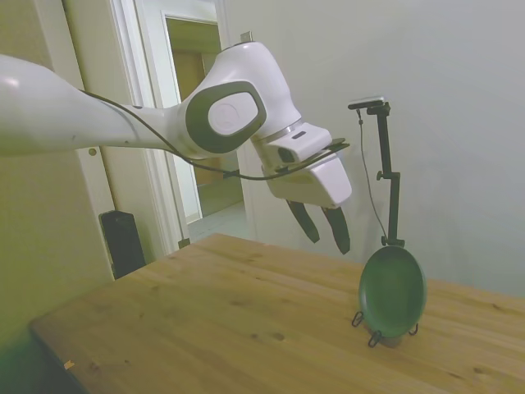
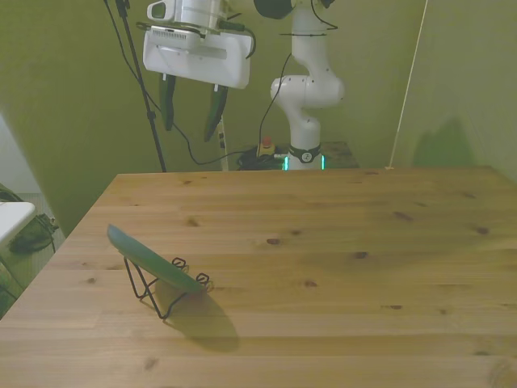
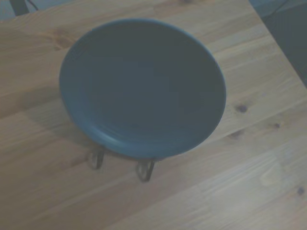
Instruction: Unload the plate
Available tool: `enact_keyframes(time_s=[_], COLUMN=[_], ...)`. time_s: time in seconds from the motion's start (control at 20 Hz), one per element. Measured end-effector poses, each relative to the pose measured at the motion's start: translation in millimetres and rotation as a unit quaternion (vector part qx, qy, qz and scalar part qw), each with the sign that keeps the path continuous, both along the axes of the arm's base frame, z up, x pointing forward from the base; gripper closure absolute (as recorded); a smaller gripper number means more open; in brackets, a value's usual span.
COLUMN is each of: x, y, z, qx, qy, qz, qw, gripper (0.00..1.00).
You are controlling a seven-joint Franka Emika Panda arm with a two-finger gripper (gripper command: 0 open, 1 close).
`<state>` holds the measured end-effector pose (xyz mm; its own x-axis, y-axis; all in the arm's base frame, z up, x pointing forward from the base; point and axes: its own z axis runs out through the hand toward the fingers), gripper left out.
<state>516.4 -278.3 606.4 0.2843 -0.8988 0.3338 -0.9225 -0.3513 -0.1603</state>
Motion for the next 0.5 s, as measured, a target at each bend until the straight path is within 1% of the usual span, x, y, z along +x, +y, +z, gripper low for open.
enact_keyframes(time_s=[0.1, 0.2, 0.35, 0.5], x=[11, 24, 45, 61], y=[-17, -32, -47, -61], z=[8, 9, 4, -3], qx=[-0.015, -0.03, -0.051, -0.066], qy=[0.001, 0.006, 0.026, 0.057], qz=[0.007, 0.016, 0.04, 0.066], qw=[0.9999, 0.9994, 0.9975, 0.994], gripper=[0.0, 0.0, 0.0, 0.0])
